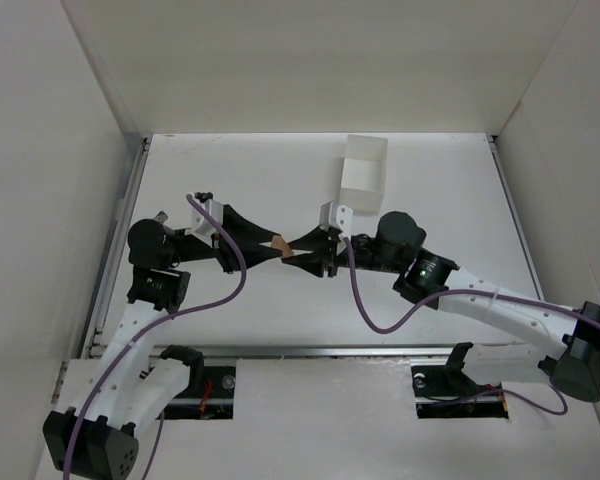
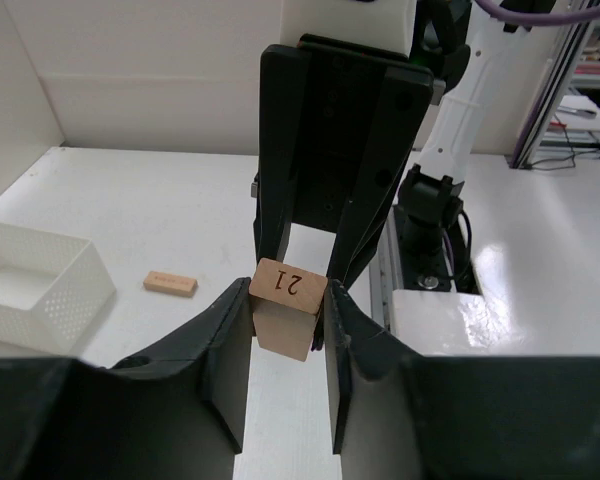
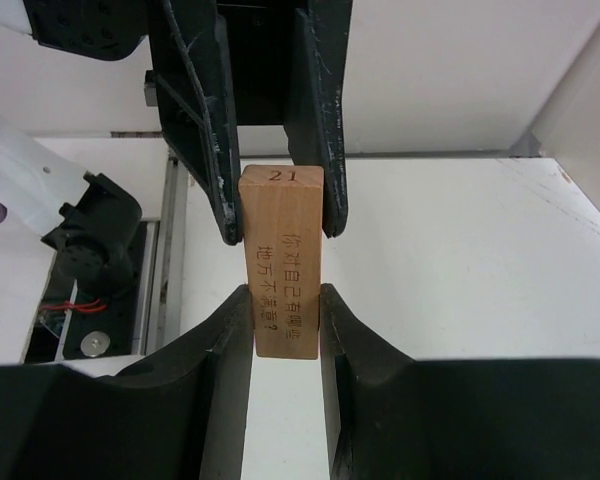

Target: Build the wood block tower

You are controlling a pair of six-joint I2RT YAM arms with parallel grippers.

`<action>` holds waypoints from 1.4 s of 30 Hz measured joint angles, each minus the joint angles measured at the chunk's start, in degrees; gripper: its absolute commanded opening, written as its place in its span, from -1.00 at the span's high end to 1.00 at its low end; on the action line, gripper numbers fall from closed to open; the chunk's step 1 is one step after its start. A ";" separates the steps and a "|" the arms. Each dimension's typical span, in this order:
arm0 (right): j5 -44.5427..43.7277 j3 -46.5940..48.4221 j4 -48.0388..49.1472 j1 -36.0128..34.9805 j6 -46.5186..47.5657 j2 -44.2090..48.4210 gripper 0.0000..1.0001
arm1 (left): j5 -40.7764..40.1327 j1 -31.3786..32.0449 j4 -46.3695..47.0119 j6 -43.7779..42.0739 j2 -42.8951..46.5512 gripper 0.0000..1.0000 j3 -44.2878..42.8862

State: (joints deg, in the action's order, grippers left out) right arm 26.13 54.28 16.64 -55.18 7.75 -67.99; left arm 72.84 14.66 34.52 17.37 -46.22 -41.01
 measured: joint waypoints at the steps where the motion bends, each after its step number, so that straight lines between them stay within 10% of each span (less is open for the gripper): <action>1: 0.02 0.00 -0.04 -0.02 0.00 0.00 1.00 | -0.04 0.00 -0.24 -0.13 0.00 1.00 0.00; 11: -4.72 0.00 -1.53 -0.20 -1.66 -0.35 -0.08 | -3.30 0.24 -10.34 -9.25 -0.13 1.00 -0.94; 14: -7.26 0.00 -1.20 -0.33 -2.97 -0.31 -1.00 | -5.03 0.20 -13.16 -12.24 -1.05 1.00 -0.94; 31: -39.52 -1.97 -20.76 -0.42 -17.73 17.90 -1.00 | -17.97 0.92 -8.68 -33.75 -16.33 1.00 11.37; 42: -51.30 -1.53 -25.00 1.66 -22.77 6.91 -1.00 | -19.63 3.58 3.65 -39.12 -26.67 1.00 13.86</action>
State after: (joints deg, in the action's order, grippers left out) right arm -25.17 52.75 -8.36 -53.52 -15.03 -61.08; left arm 53.21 18.24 38.17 -21.76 -72.88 -27.16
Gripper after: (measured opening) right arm 0.999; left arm 0.269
